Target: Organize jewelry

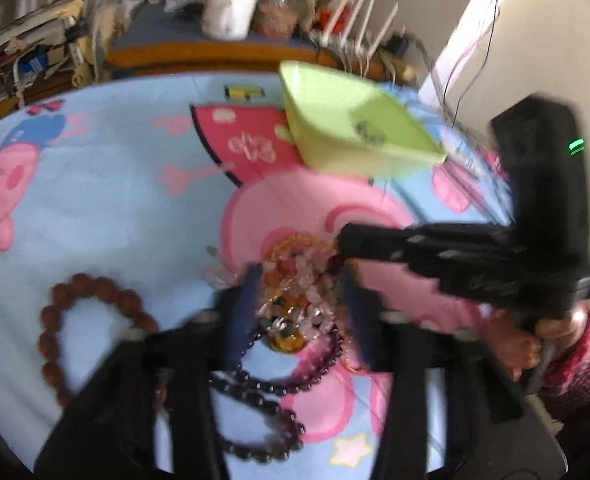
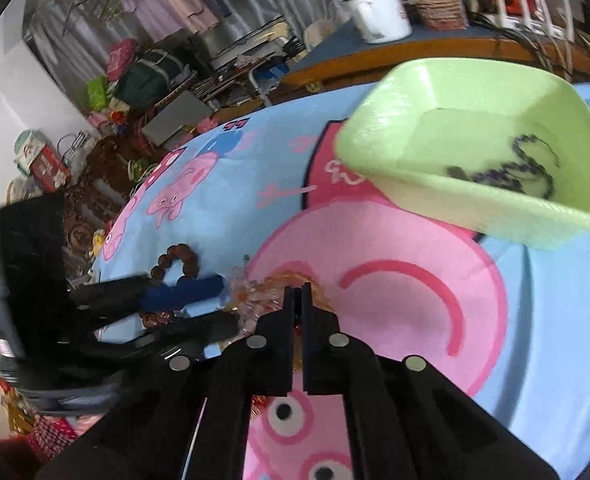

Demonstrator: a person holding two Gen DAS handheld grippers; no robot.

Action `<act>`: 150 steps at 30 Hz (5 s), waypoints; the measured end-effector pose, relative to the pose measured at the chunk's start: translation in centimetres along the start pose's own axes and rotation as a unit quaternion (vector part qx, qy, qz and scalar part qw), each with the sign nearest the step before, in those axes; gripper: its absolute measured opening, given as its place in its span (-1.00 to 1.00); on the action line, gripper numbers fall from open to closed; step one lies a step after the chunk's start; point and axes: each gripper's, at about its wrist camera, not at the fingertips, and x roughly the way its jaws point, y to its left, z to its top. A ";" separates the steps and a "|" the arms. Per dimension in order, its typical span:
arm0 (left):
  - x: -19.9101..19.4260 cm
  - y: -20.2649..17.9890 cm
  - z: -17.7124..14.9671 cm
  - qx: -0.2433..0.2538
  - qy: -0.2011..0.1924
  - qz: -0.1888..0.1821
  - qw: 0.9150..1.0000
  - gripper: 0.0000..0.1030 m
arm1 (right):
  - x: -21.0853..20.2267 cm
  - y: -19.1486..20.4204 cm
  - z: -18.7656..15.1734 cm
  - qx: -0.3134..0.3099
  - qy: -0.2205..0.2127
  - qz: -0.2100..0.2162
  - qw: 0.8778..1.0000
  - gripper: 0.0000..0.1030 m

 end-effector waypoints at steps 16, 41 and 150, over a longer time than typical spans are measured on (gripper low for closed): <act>-4.7 -0.8 -1.0 0.001 -0.066 0.054 0.996 -0.06 | -5.8 -4.3 -8.6 0.075 -0.038 0.029 0.996 -1.00; -1.4 -6.1 -2.5 0.133 -0.030 0.028 0.990 -0.83 | -7.9 -0.7 -9.5 -0.059 -0.059 -0.021 0.996 -0.86; -3.7 -0.6 -4.5 0.029 -0.013 0.009 0.999 -0.38 | -2.0 3.0 -6.1 -0.099 -0.014 -0.004 0.995 -1.00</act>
